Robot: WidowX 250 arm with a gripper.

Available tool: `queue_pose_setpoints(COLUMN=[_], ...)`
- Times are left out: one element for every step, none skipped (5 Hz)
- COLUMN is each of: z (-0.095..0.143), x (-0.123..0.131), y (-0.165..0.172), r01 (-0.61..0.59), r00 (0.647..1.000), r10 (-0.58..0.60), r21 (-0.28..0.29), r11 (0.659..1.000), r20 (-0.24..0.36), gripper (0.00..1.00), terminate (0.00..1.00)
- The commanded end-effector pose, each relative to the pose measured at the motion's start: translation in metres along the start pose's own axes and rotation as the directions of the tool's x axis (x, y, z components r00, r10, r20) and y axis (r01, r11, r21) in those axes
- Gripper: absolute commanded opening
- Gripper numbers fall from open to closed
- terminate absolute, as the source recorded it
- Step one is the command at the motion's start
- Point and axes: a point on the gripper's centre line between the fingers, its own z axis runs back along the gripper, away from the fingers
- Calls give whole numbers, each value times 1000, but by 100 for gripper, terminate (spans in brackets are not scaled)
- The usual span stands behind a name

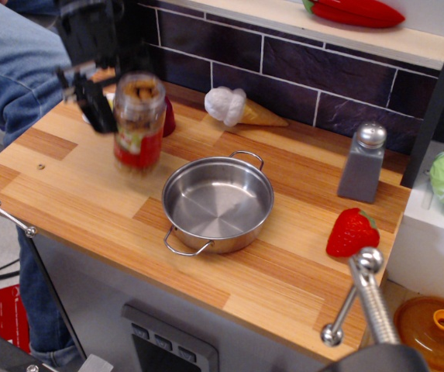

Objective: Pour almonds in pot

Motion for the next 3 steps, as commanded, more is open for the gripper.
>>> queue_pose_setpoints(z=[23, 11, 6], x=[-40, -51, -59], y=[-1, -14, -18], r01=[98, 111, 165], r00=[929, 864, 768], r10=[-13, 36, 80], r21=[-212, -261, -317], r11=[972, 959, 934], r20=[371, 503, 635], gripper=[0, 0, 0], terminate=[0, 0, 0])
